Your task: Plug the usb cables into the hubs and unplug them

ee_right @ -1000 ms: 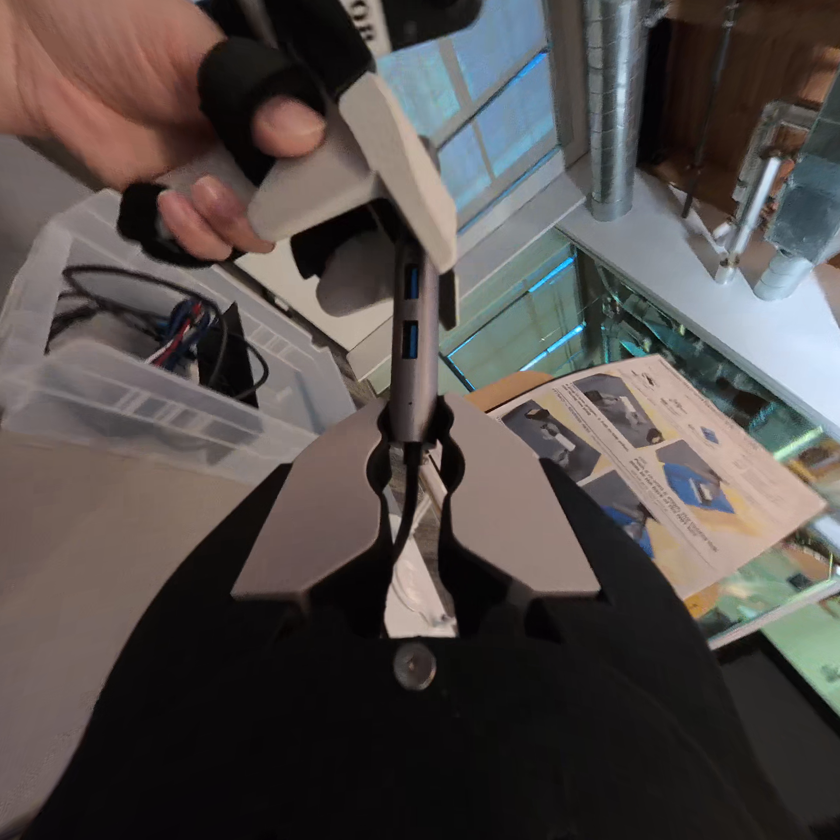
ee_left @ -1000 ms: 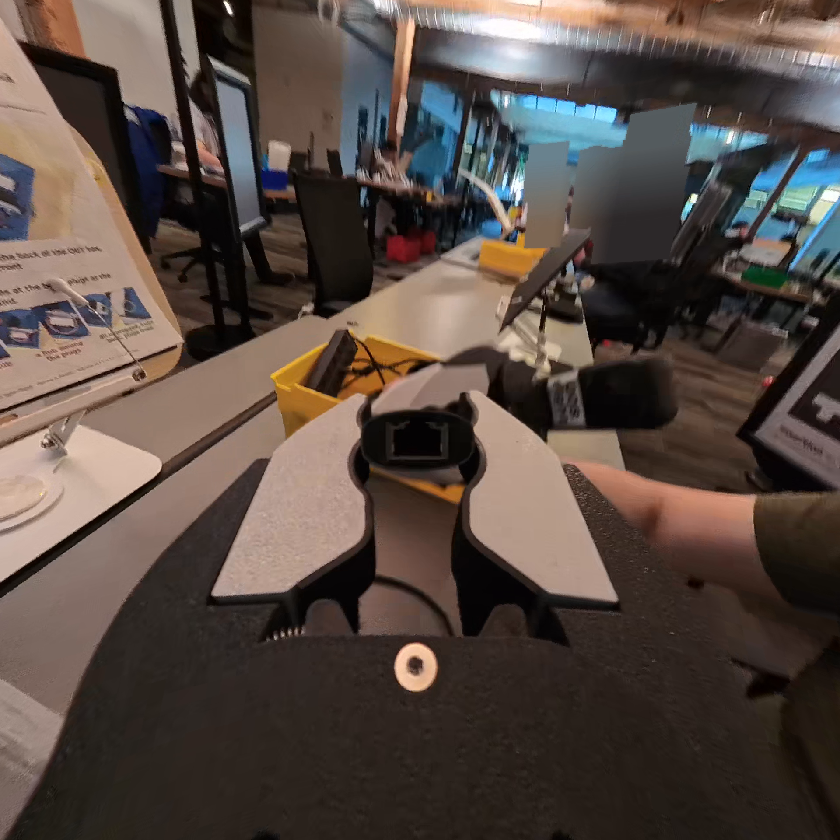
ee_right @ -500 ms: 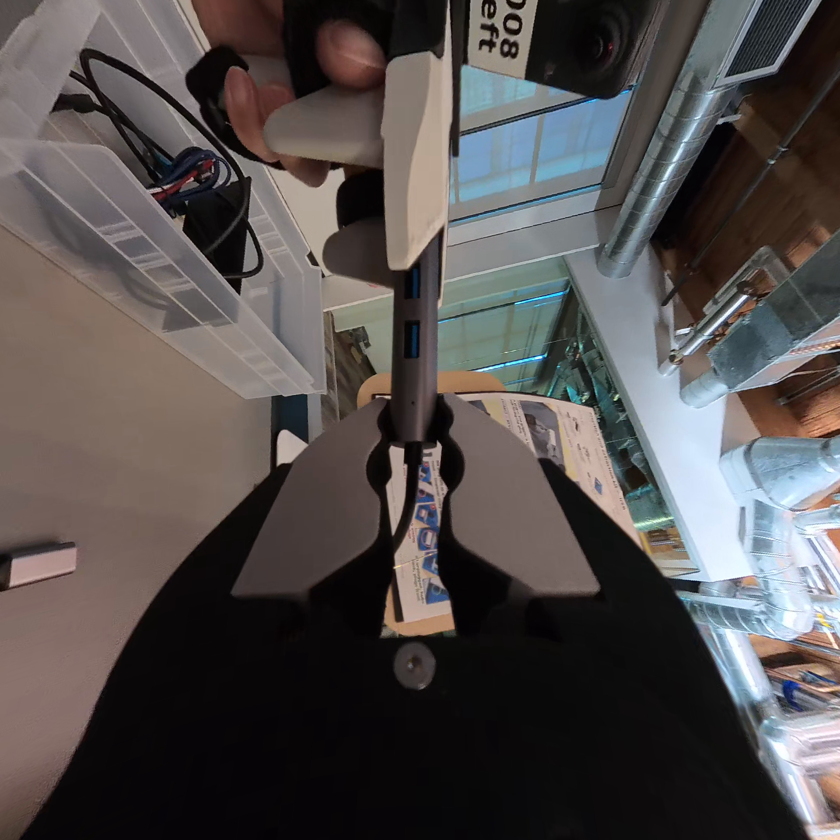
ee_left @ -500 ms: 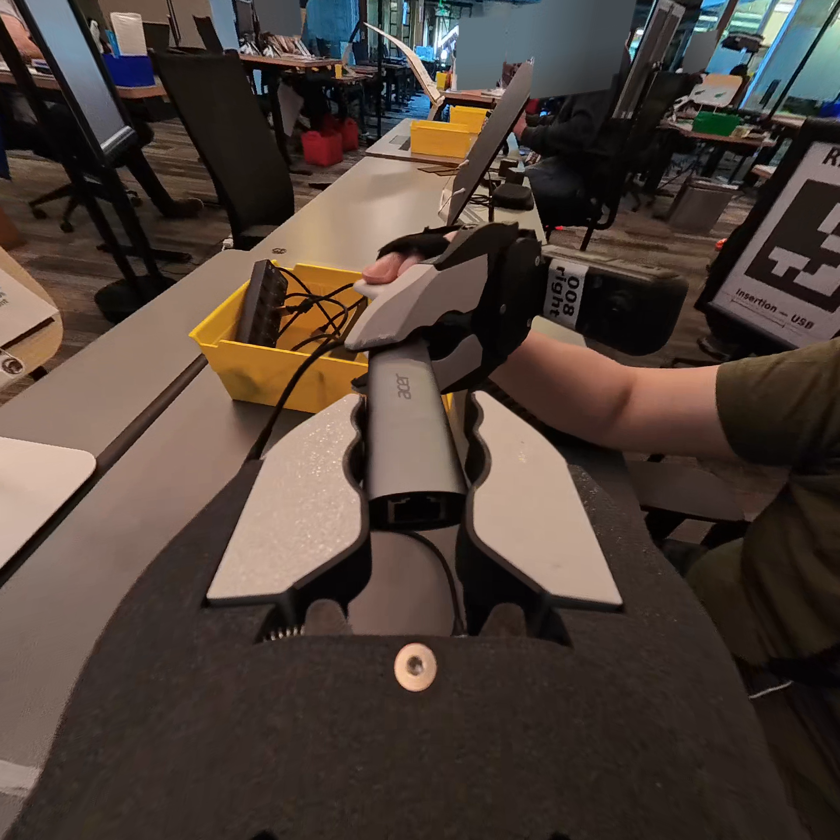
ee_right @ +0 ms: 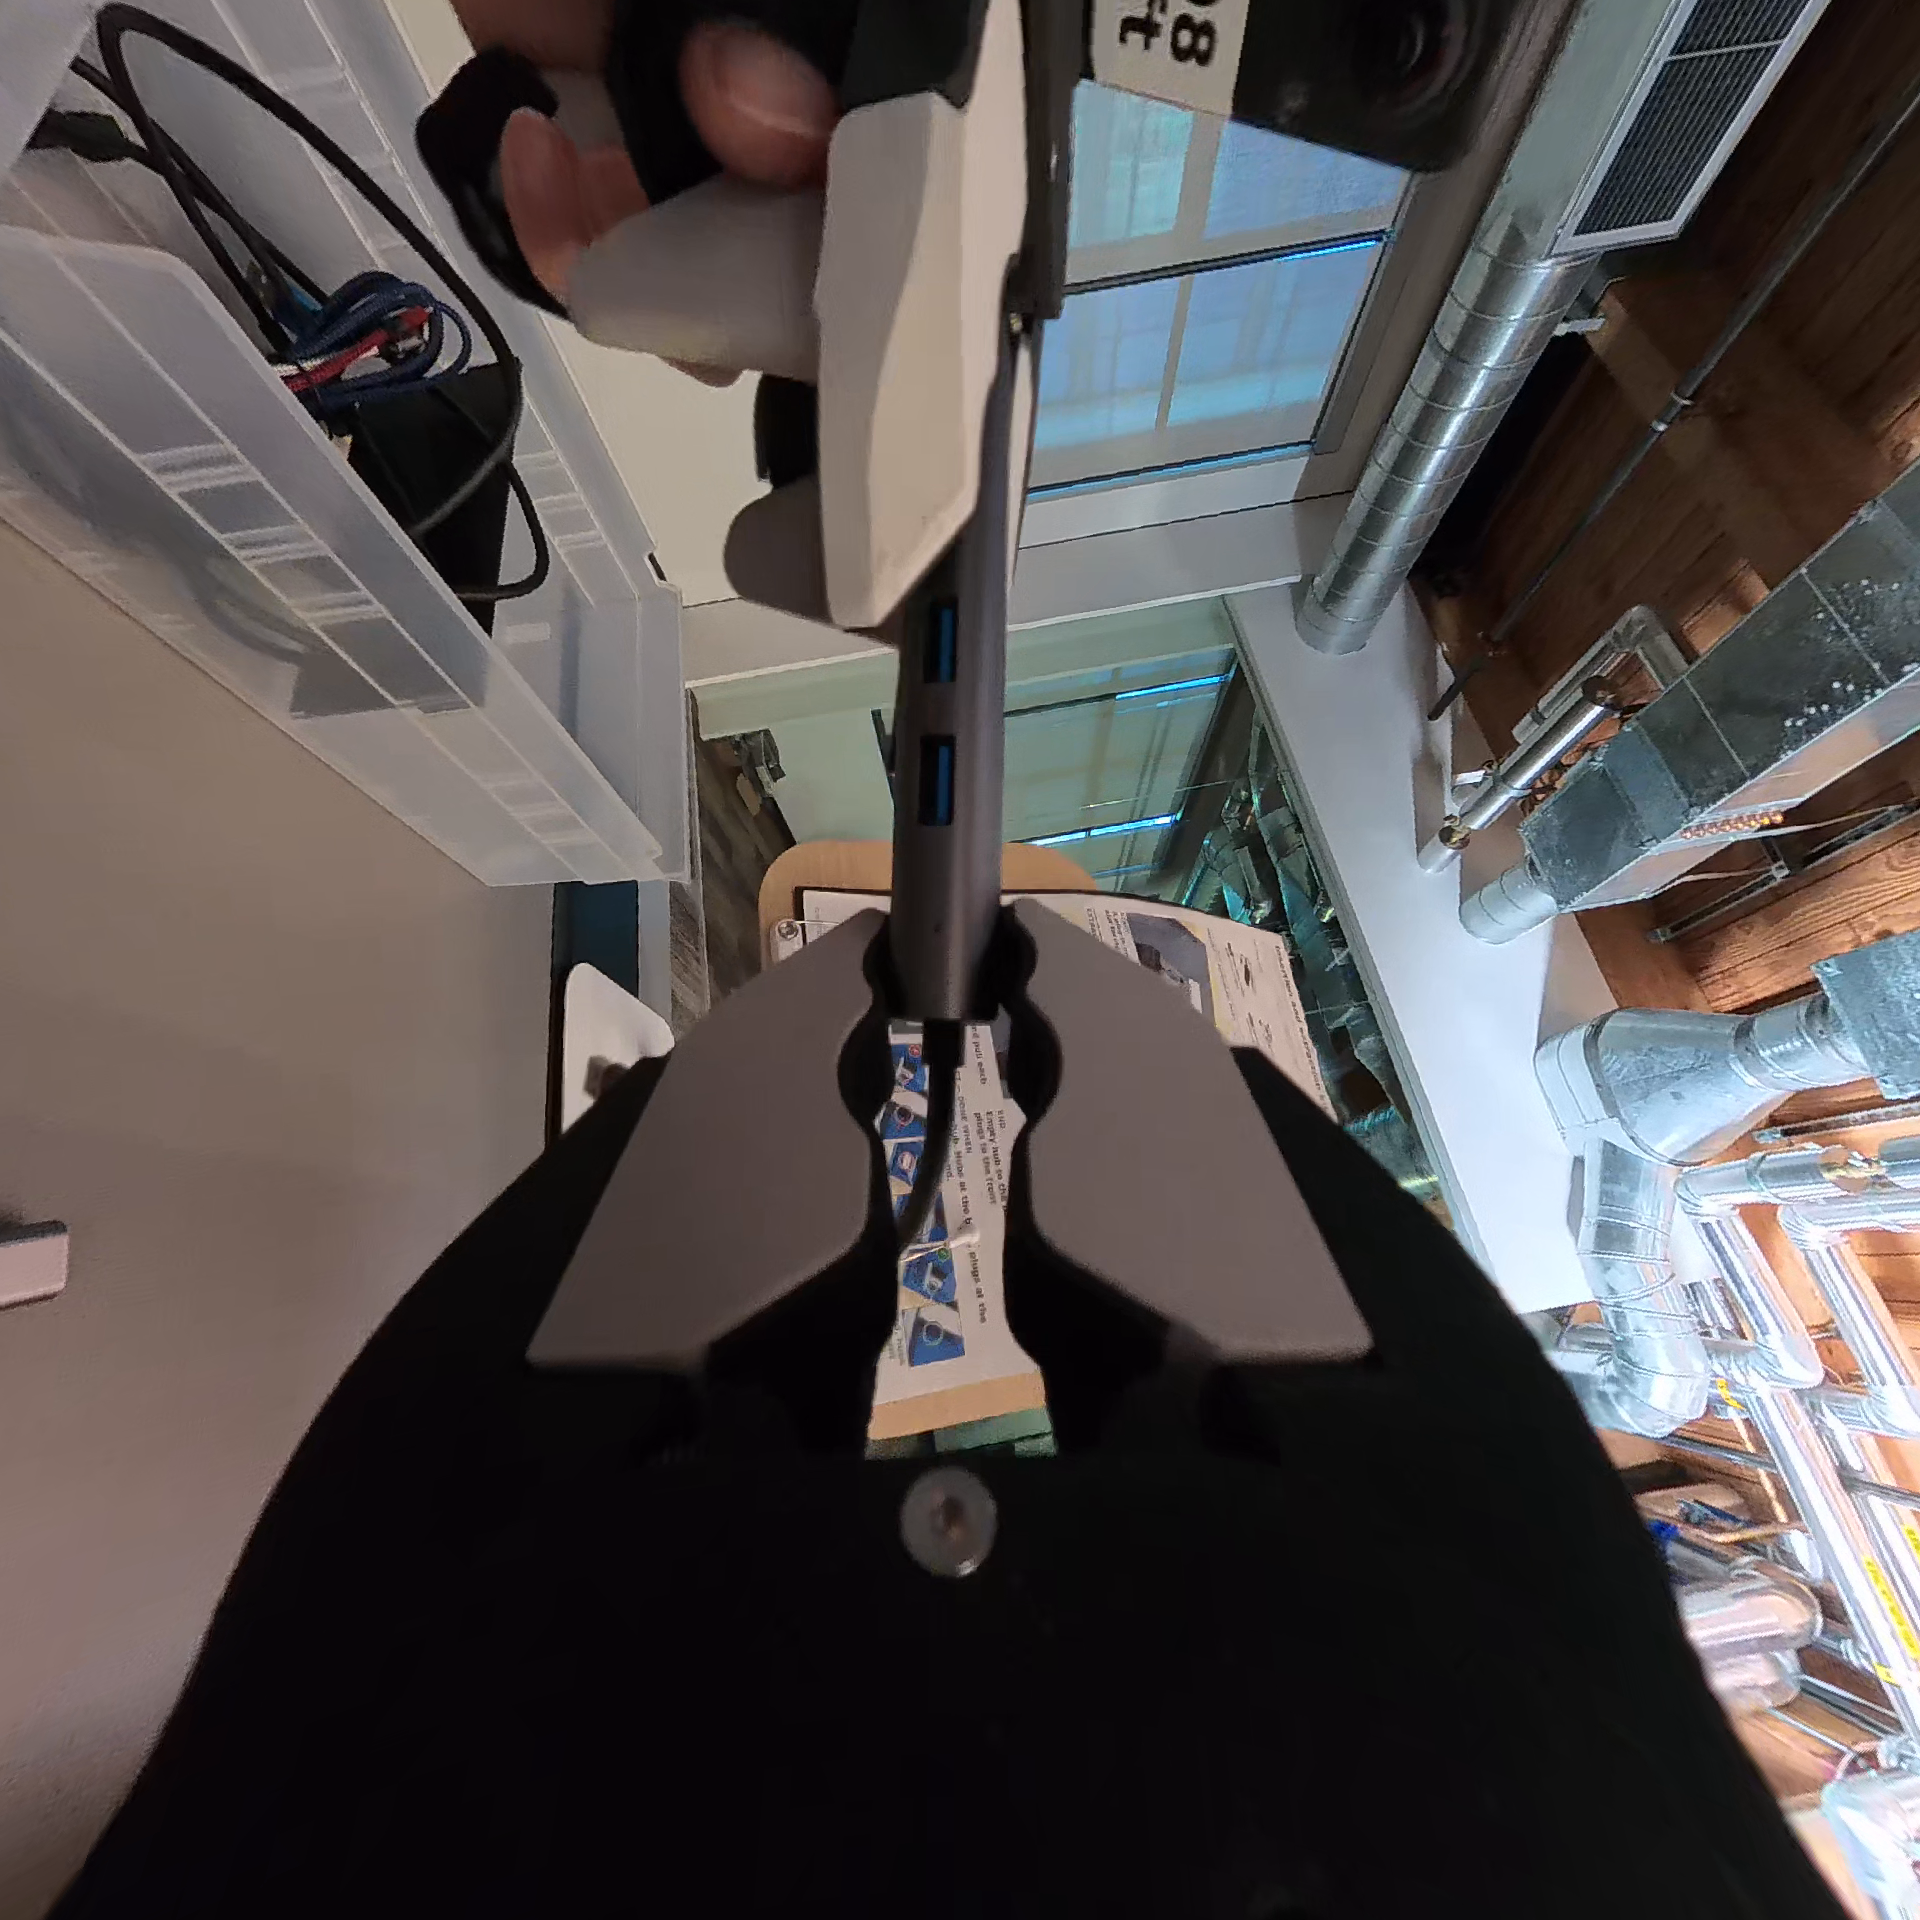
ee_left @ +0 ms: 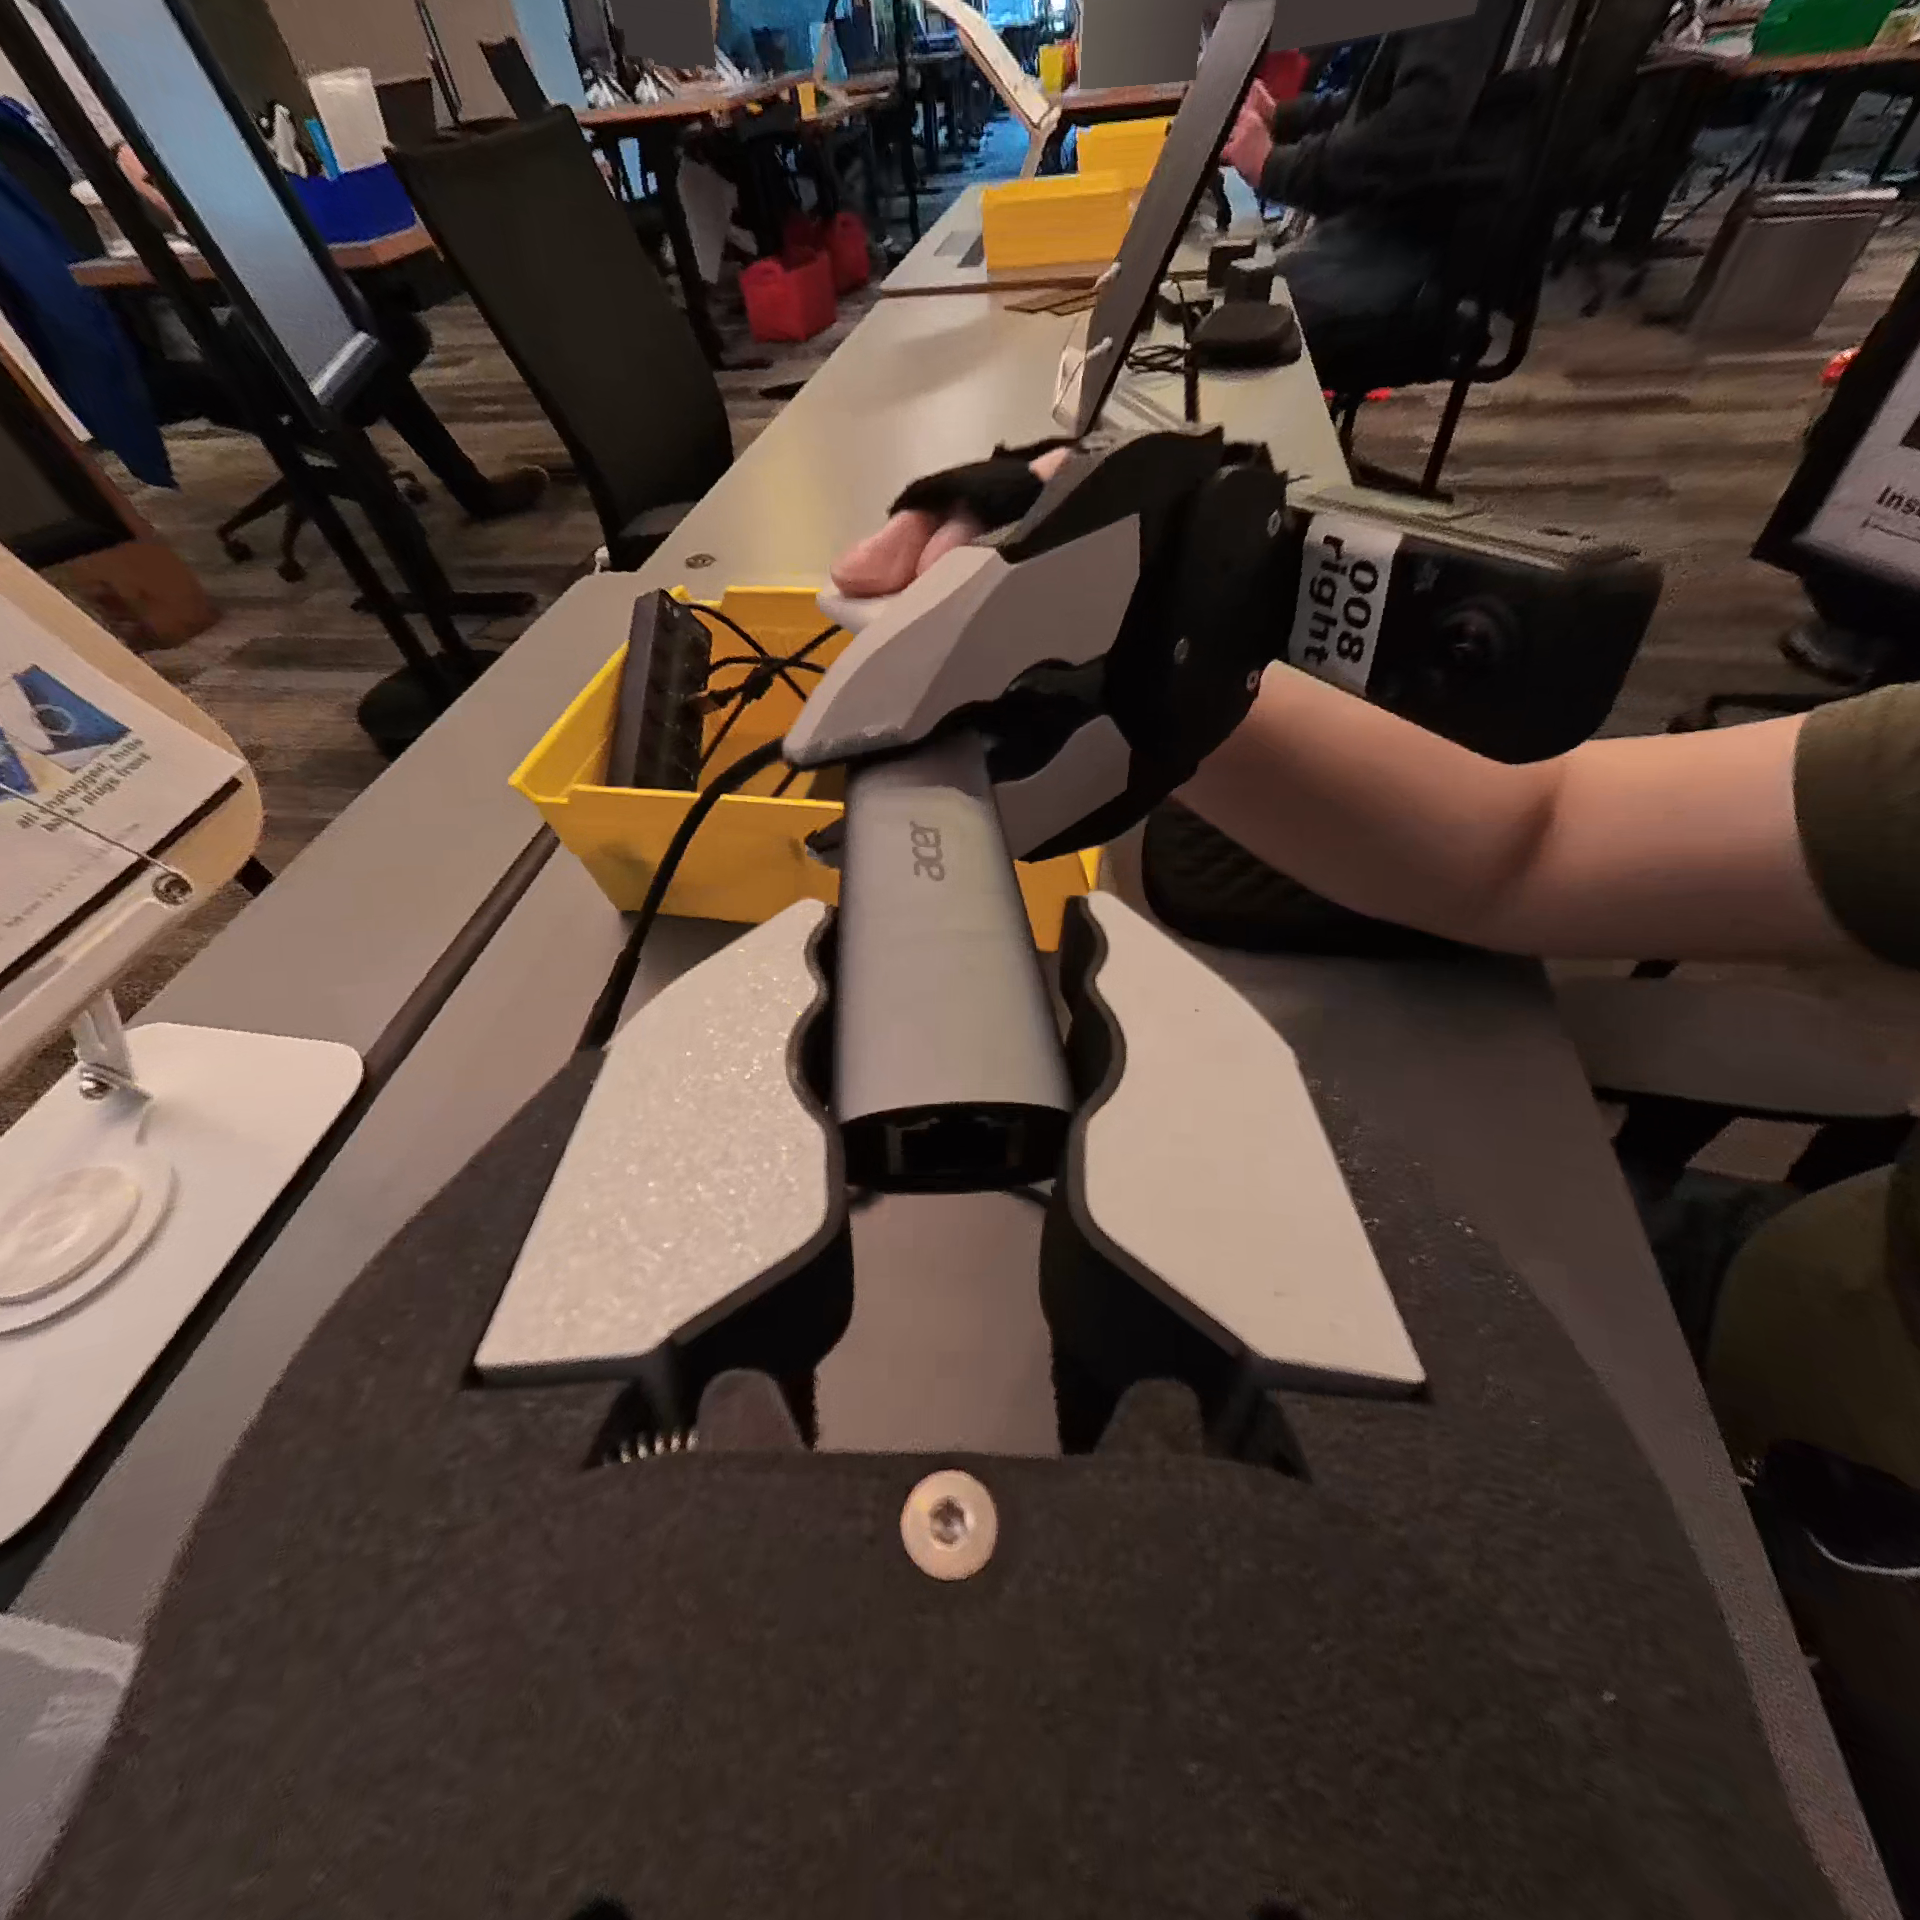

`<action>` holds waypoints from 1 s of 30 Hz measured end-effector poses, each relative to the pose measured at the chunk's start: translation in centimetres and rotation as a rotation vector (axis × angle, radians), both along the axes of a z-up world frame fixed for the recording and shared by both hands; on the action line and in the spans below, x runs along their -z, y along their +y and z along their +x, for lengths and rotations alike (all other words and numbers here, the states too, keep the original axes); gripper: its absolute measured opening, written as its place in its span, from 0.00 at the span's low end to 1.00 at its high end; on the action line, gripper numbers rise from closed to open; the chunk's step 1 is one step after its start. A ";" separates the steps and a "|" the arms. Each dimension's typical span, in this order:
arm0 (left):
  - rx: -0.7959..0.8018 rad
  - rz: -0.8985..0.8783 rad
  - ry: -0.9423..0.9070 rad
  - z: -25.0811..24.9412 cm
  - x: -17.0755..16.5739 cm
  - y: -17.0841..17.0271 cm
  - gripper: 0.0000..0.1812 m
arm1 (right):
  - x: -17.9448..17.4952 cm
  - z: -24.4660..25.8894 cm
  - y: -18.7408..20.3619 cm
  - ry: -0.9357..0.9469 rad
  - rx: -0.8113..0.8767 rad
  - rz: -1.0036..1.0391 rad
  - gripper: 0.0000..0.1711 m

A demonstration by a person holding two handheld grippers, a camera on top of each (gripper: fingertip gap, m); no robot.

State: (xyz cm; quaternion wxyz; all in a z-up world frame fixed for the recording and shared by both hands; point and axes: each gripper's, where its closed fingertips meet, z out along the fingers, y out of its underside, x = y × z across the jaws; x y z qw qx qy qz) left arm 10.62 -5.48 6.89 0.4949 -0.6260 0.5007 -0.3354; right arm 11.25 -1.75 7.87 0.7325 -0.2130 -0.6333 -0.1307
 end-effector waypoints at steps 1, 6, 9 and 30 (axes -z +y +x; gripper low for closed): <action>0.001 -0.006 -0.014 0.1 -0.1 0.0 0.22 | -0.1 0.1 0.1 0.010 -0.002 -0.011 0.10; 0.006 -0.060 -0.067 0.8 -0.2 0.5 0.22 | -0.7 0.6 1.0 0.054 0.034 -0.020 0.14; 0.015 -0.106 -0.114 1.2 -0.4 0.7 0.22 | -0.8 0.8 1.5 0.084 0.040 -0.052 0.16; -0.151 -0.252 -0.529 -9.0 -4.1 4.0 0.22 | 5.7 -1.5 -9.7 -0.367 -0.608 -1.202 0.07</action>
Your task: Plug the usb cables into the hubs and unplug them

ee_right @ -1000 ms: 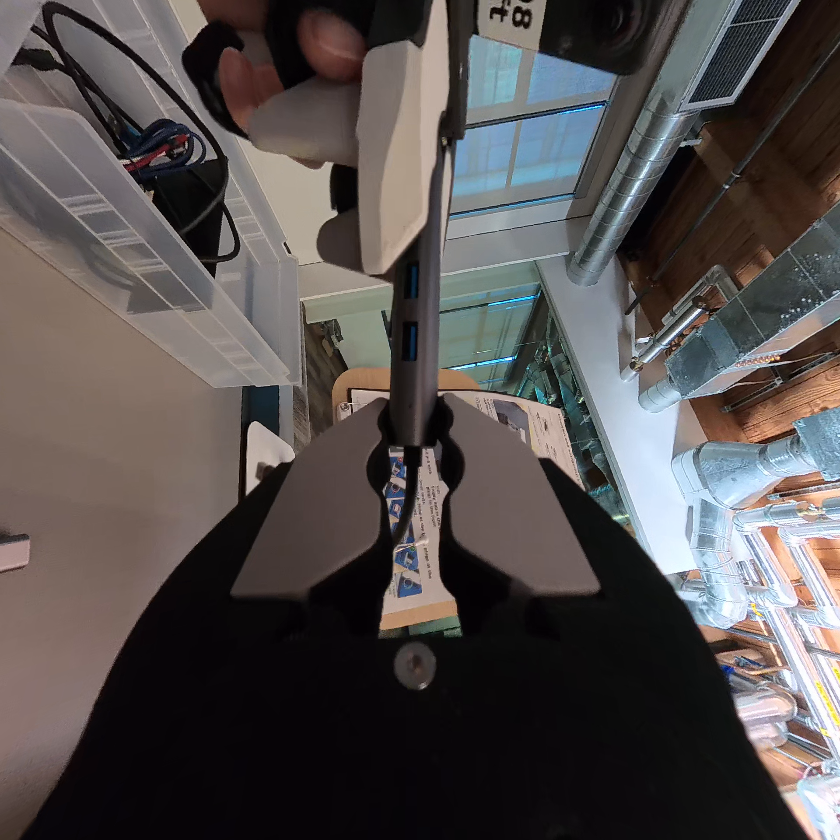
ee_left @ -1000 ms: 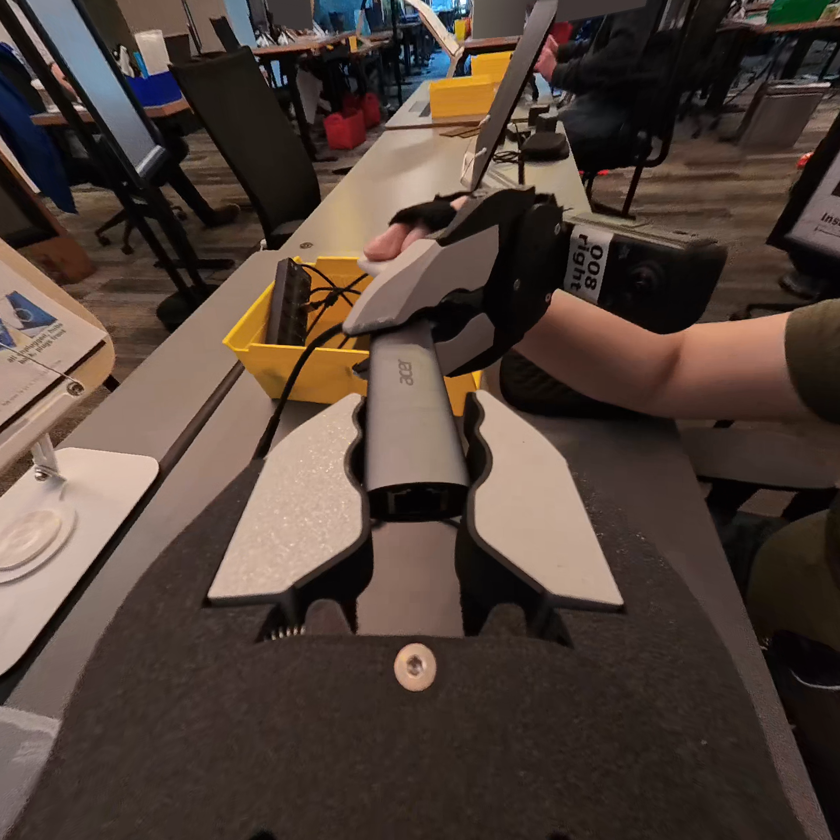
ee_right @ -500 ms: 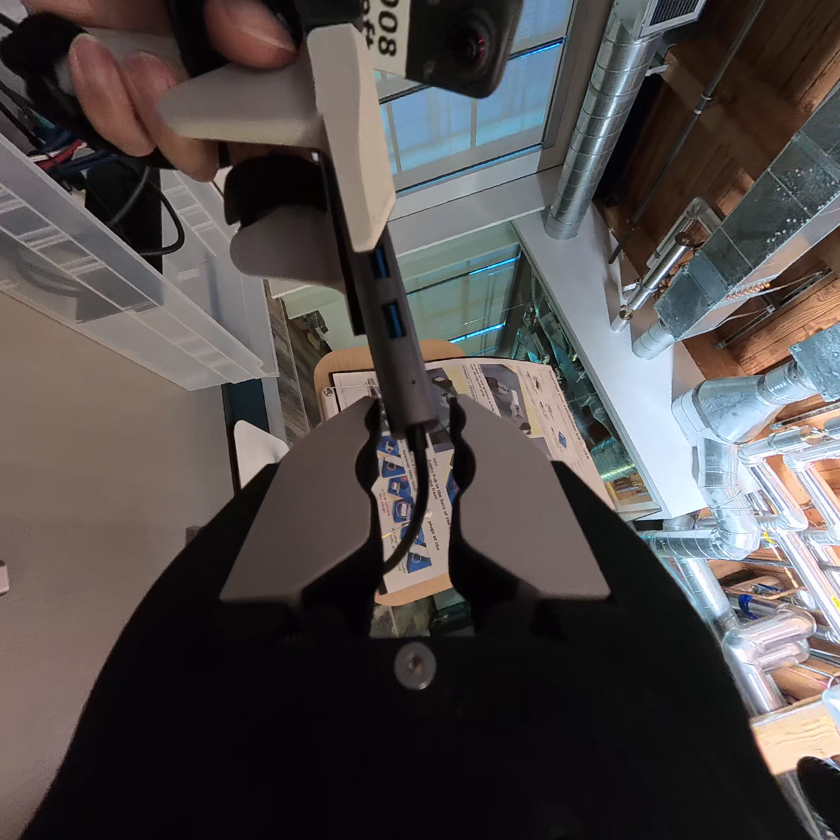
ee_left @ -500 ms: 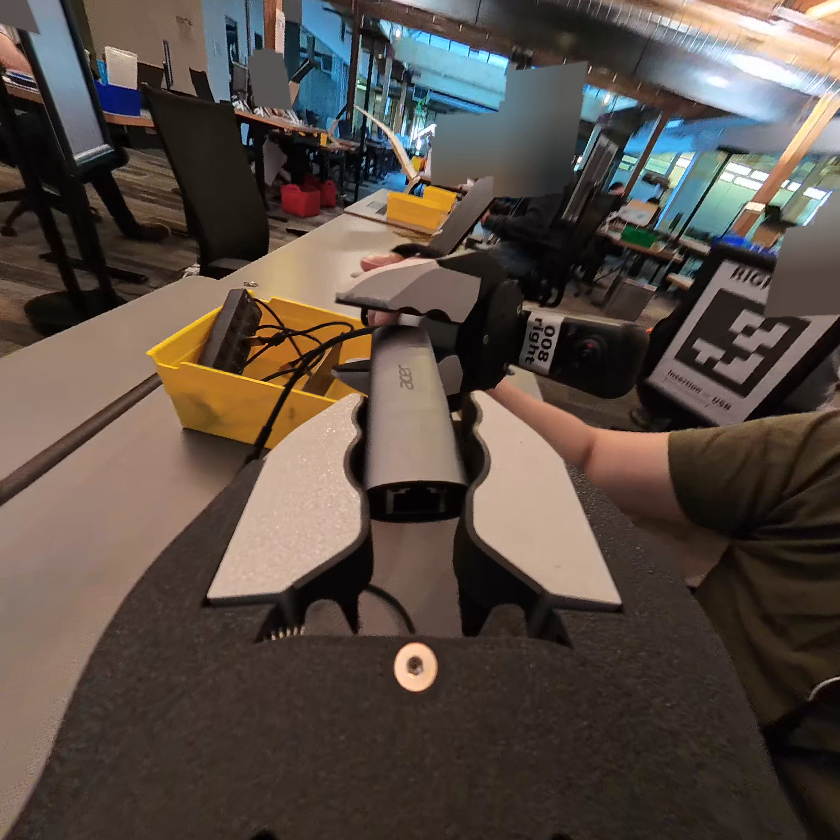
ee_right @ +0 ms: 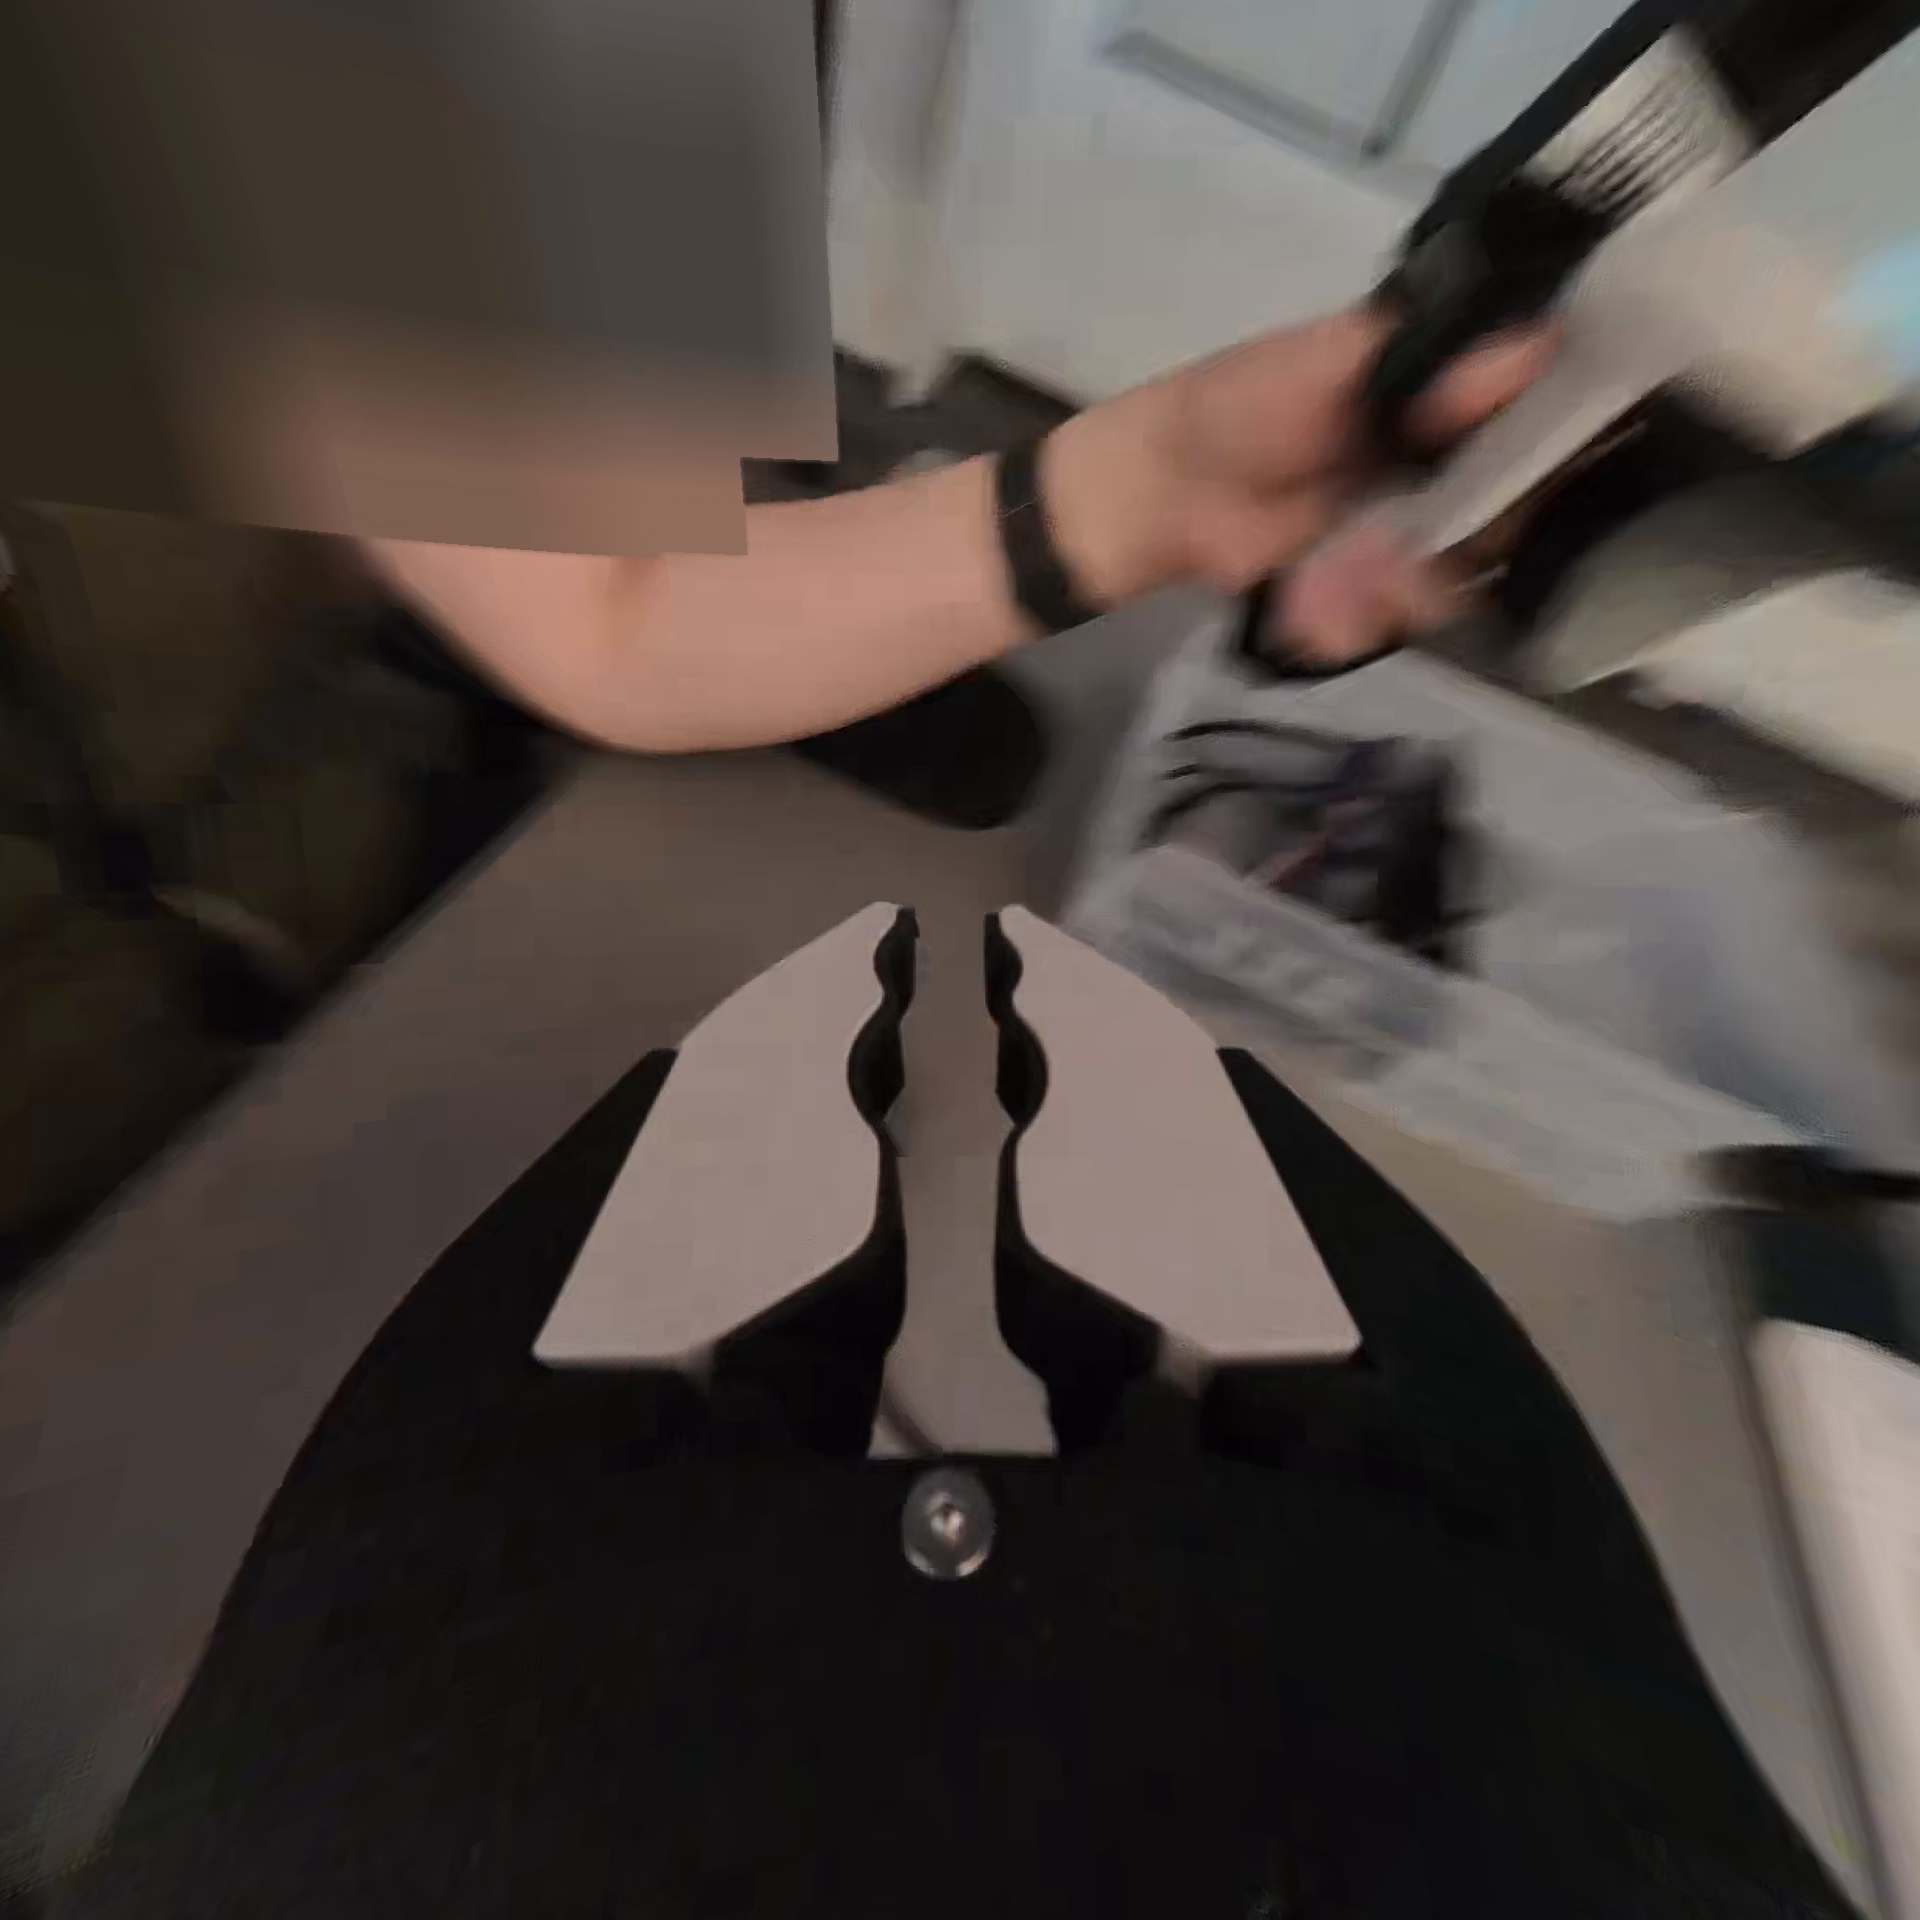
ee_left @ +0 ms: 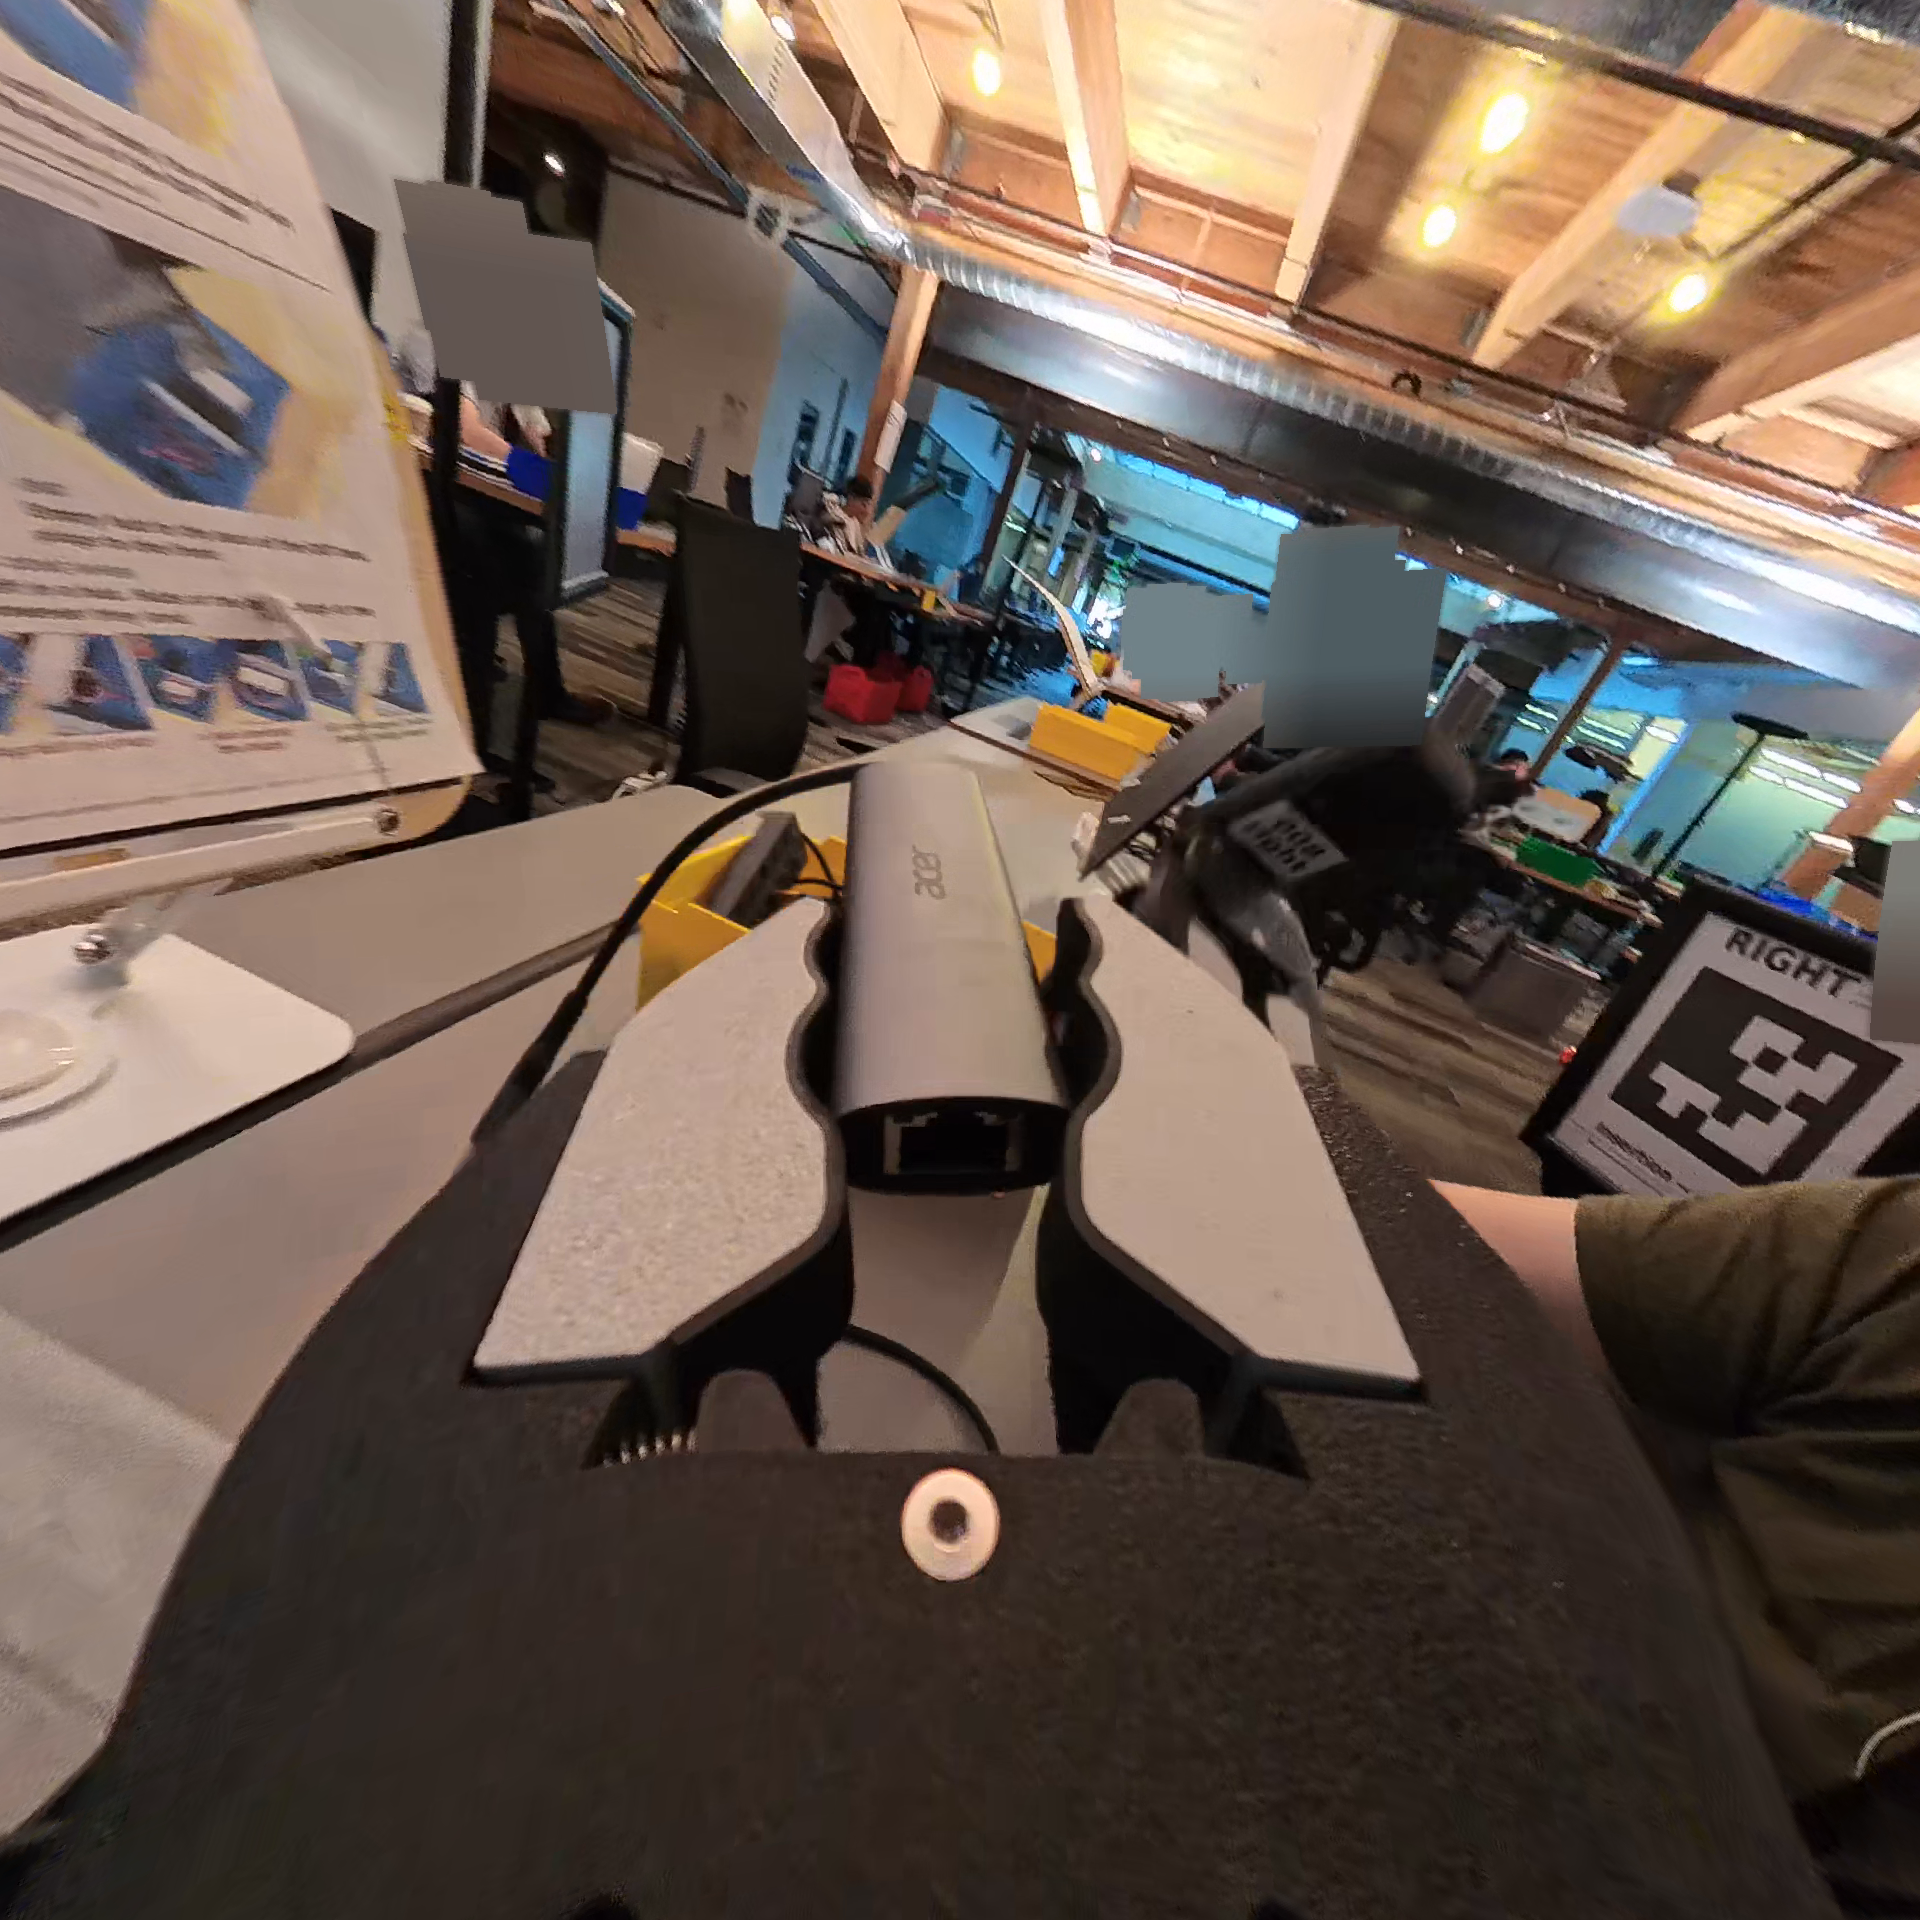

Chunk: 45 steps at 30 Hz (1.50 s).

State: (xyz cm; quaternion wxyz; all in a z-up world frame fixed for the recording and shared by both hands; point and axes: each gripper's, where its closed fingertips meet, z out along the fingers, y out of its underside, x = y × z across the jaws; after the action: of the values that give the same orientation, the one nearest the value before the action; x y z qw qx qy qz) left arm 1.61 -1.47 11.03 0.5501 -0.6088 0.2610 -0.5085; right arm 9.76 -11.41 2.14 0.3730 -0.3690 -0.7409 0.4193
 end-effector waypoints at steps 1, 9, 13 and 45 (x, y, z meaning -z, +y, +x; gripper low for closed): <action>-0.014 0.003 -0.006 -0.6 -0.1 0.0 0.22 | 1.8 -0.4 -0.7 -0.079 -0.046 -0.060 0.08; -0.036 0.029 -0.023 -1.8 -0.9 -0.2 0.22 | 14.2 -1.6 -0.1 -0.598 0.009 -0.147 0.04; -0.033 0.027 -0.009 -1.4 -0.7 -0.1 0.22 | 16.2 -1.3 0.7 -0.666 0.059 -0.162 0.08; -0.085 0.061 0.068 -0.6 -0.6 0.1 0.22 | 10.4 -1.9 0.3 -0.414 -0.006 -0.091 0.03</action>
State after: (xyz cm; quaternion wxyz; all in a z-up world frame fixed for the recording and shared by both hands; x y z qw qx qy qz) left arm 1.02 -1.33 11.59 0.5805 -0.6191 0.2687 -0.4556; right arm 7.90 -11.08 -8.29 0.1944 -0.4616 -0.7830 0.3688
